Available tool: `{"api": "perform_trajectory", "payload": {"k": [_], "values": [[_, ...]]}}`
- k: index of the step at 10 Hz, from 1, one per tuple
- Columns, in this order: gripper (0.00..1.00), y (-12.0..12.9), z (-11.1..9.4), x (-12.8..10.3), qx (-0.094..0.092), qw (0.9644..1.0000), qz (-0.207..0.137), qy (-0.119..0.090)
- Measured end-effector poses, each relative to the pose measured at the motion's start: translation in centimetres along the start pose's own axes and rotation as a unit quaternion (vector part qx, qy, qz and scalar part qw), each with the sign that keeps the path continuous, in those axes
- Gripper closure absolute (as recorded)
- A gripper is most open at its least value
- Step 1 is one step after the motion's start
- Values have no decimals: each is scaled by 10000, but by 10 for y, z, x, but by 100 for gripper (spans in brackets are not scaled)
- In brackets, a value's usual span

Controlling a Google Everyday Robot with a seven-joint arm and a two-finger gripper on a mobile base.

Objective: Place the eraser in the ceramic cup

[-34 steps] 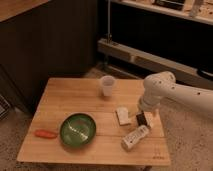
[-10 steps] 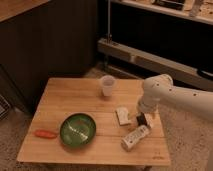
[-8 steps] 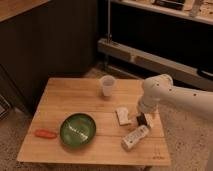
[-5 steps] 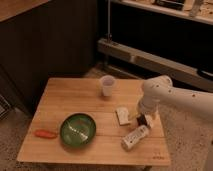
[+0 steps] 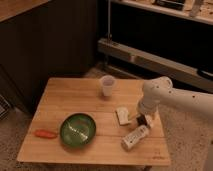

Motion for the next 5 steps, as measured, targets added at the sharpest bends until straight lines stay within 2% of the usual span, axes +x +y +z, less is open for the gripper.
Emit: {"api": "perform_trajectory", "payload": {"k": [3,5], "values": [[20,-8,6,-32,-116,9998,-28,-180],[20,-11,12,-38,-128,9998,0,-181]]}}
